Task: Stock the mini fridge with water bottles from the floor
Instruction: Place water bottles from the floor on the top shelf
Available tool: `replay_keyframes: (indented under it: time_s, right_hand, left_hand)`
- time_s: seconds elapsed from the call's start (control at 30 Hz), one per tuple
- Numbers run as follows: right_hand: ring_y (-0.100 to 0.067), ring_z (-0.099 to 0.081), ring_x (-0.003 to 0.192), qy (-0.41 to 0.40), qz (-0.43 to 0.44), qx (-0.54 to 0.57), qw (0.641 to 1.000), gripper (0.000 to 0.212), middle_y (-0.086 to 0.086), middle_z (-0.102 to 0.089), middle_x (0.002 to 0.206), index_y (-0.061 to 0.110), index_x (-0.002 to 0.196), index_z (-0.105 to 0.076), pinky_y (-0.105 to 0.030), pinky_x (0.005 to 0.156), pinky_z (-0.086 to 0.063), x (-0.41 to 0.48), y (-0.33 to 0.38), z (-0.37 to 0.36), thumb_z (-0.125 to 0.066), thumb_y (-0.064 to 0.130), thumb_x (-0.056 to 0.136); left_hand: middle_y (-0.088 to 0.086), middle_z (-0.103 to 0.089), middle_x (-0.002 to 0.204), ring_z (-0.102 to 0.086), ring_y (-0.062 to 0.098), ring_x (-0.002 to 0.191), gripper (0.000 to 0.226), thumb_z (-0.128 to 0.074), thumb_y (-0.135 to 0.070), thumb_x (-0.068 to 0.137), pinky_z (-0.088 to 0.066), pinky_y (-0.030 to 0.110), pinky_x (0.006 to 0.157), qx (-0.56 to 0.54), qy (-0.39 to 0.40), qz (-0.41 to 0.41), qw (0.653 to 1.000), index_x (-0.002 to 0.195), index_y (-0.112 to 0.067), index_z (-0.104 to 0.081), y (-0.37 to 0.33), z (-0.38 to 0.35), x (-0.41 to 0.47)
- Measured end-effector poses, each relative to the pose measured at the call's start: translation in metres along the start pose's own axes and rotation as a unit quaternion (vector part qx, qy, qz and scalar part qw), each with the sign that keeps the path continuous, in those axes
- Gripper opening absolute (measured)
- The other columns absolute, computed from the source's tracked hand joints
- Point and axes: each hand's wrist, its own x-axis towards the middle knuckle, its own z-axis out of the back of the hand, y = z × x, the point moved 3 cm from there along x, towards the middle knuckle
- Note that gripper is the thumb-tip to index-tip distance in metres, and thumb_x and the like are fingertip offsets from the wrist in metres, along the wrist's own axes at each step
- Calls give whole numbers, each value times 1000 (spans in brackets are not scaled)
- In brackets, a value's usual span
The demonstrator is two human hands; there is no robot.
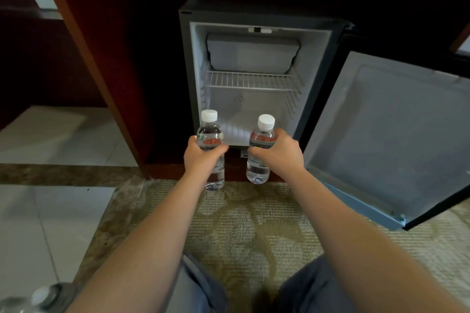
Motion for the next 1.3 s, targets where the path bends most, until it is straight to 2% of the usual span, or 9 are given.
replay_keyframes:
  time_s: [0.17, 0.27, 0.37, 0.6, 0.83, 1.0, 1.1, 1.2, 1.3]
  right_hand:
    - [-18, -61, 96, -5, -21, 23, 1000, 56, 4, -65, 101, 22, 116, -55, -38, 80, -54, 8, -5, -1, -73, 43, 67]
    - [-17, -61, 94, -21, -22, 49, 998, 57, 5, -63, 100, 20, 117, -54, -33, 76, -51, 23, -3, 0, -75, 40, 68]
    - [-19, -60, 96, -40, -21, 83, 995, 58, 3, -62, 103, 18, 118, -53, -35, 80, -51, 42, 1, 0, -77, 35, 68]
    - [-17, -54, 91, -34, -43, 162, 985, 52, 5, -54, 97, 19, 118, -51, -30, 74, -45, 80, -12, -16, -75, 21, 72]
    - [-18, -55, 94, -23, -62, 149, 987, 54, 5, -55, 100, 19, 121, -49, -35, 80, -50, 105, -26, -36, -74, 23, 73]
    - [-16, -55, 90, -42, -38, 149, 987, 48, 6, -56, 98, 18, 119, -50, -27, 71, -46, 120, -27, -46, -72, 23, 76]
    - [-11, -57, 90, -92, -34, 225, 969, 48, 5, -62, 103, 17, 119, -52, -13, 61, -38, 128, -13, -41, -73, 24, 76]
    - [-11, -63, 95, -128, -25, 362, 923, 50, 2, -65, 105, 17, 116, -54, -21, 75, -49, 135, 6, -32, -77, 14, 71]
    - [-9, -63, 92, -154, 0, 387, 909, 50, 2, -65, 102, 18, 112, -54, -18, 72, -48, 142, 26, -17, -77, 11, 68]
  left_hand:
    - [-3, -64, 96, -60, 15, 89, 40, -81, -25, 68, -43, 28, 75, 40, -16, -22, 999, 99, -21, -56, 1, 1, 9]
    - [-5, -61, 98, -58, 12, 90, 47, -82, -26, 67, -42, 26, 78, 73, -16, -52, 996, 107, -19, -58, -9, -8, 23]
    - [-3, -61, 105, -57, 13, 95, 53, -83, -27, 66, -44, 27, 81, 98, -17, -70, 993, 111, -18, -57, -19, -17, 39]
    - [2, -68, 108, -64, 21, 101, 59, -85, -36, 62, -53, 39, 90, 165, -14, -59, 984, 111, -16, -58, -13, -38, 76]
    - [-6, -57, 94, -55, 12, 88, 50, -82, -28, 68, -48, 27, 81, 162, -21, -33, 986, 109, -15, -57, 1, -51, 96]
    - [-4, -58, 100, -53, 11, 90, 53, -81, -21, 69, -43, 24, 80, 140, -42, -53, 988, 114, -14, -56, -1, -54, 113]
    - [1, -63, 110, -58, 15, 99, 55, -82, -20, 69, -43, 24, 82, 104, -73, -73, 989, 117, -14, -56, -14, -55, 121]
    - [0, -64, 113, -59, 17, 105, 57, -82, -19, 69, -44, 25, 83, 40, -85, -82, 992, 119, -16, -54, -36, -58, 128]
    - [-4, -62, 106, -61, 16, 103, 56, -82, -16, 68, -46, 26, 84, 2, -73, -108, 991, 117, -17, -54, -67, -59, 138]
